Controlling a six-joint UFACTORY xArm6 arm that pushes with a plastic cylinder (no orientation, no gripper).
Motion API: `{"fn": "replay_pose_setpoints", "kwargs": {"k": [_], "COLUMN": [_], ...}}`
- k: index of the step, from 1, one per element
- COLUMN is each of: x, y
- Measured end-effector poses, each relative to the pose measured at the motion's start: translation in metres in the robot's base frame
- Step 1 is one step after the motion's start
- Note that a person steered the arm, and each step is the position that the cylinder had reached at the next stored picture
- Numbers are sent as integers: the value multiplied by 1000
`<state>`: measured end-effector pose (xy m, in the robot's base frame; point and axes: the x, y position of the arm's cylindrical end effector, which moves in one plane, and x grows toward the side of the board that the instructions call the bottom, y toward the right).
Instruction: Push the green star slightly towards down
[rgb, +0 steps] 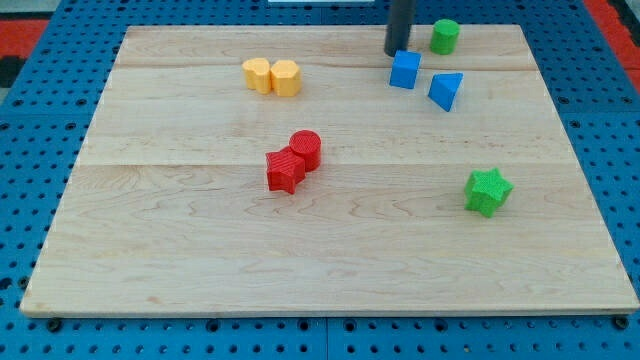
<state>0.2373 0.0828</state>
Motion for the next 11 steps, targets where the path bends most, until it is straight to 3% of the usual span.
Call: {"fn": "replay_pose_setpoints", "kwargs": {"k": [1,3,4,5,6,7,9,11], "x": [16,67,57,114,177,198,271,257], "y": [-16,25,16,14,57,92,63,87]}}
